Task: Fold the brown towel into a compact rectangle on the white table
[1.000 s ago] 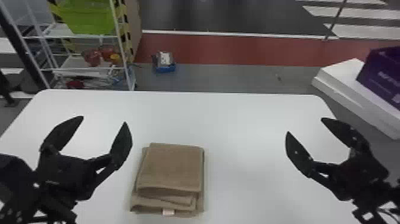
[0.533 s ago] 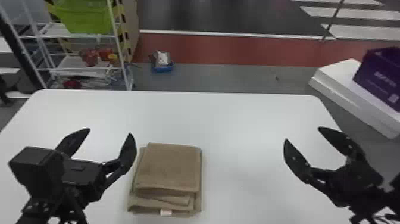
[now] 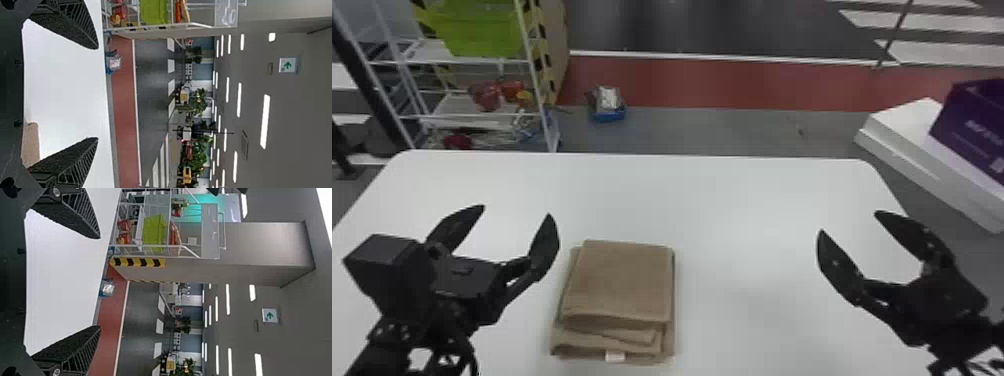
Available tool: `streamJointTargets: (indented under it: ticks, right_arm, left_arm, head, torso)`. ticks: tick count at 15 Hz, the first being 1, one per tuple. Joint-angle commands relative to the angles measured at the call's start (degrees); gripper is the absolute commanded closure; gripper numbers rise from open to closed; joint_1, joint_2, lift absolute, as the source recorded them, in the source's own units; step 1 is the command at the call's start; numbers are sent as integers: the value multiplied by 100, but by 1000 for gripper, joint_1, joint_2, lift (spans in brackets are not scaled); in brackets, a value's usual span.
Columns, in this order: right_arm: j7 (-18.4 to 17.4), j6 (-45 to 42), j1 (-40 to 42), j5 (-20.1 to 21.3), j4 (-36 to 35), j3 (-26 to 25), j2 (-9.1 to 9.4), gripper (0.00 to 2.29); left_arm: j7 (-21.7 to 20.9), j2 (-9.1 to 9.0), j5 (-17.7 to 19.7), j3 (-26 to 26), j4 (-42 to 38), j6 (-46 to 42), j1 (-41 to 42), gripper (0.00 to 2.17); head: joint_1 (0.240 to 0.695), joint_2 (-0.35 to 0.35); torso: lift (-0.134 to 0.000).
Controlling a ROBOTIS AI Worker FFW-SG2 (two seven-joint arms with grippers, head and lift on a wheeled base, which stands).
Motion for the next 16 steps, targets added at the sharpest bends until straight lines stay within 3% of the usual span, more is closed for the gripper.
streamJointTargets:
  ticks: [1,4,16]
  right_arm:
    - [1,-178,-53,-32,81,-29,5,70]
    - [1,-284,-97,-94,178,-178,5,70]
    - [-8,-495,-105,-129,283,-292,5,76]
  left_arm:
    - [37,0,70,27,60,-164,-25,60]
    - [46,0,299,168,174,-357,-51,56]
    - [125,-9,308,133,306,-656,-104,60]
  head:
    - [695,-65]
    - [695,-64]
    - [695,-80]
  torso:
    - [-123]
    - [-123]
    - [-123]
